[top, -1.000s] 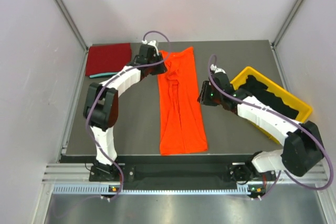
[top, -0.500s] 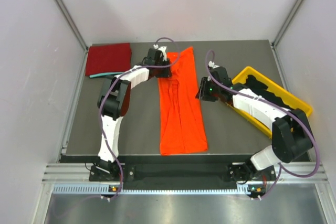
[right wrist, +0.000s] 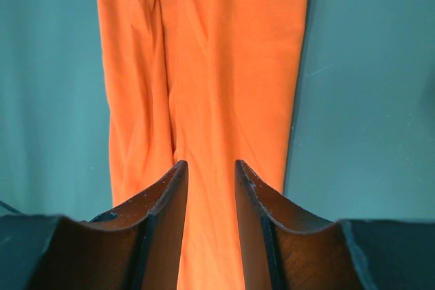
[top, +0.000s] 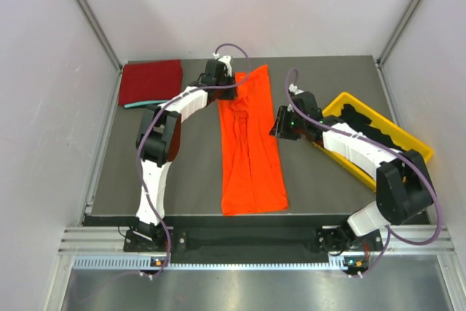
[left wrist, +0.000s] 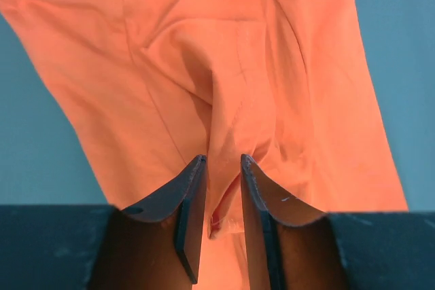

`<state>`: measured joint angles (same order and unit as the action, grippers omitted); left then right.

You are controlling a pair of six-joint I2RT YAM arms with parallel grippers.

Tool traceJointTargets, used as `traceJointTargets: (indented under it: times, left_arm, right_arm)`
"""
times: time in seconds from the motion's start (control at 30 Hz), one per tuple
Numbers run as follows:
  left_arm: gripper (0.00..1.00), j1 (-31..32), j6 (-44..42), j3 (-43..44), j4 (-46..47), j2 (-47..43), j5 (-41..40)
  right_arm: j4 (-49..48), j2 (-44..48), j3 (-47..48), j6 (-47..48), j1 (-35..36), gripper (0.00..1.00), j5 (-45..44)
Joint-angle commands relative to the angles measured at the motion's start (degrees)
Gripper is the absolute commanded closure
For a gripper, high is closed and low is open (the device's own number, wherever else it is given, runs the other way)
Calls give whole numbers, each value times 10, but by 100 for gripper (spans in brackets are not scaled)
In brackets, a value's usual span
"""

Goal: Fold and stack the t-shirts
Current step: Fold the tshirt

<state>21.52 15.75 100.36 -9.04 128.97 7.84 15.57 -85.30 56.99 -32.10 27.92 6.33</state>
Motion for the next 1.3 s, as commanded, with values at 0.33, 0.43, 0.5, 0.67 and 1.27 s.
traceJointTargets:
  times: [0.33, 0.43, 0.5, 0.67, 1.27]
  left_arm:
    - [67, 3, -10, 28, -4, 12, 14]
    - [66, 3, -12, 27, -11, 14, 22]
    - [71, 3, -5, 27, -11, 21, 45]
    - [79, 11, 2, 15, -2, 15, 51]
    - [78, 27, 13, -17, -3, 32, 24]
  right_arm:
    - [-36, -9, -3, 0, -9, 65, 17]
    - [-37, -7, -3, -1, -10, 65, 17]
    - [-38, -7, -5, -1, -9, 65, 17]
    - [-40, -7, -7, -1, -10, 65, 18]
    - [-52, -21, -11, -4, -13, 64, 26]
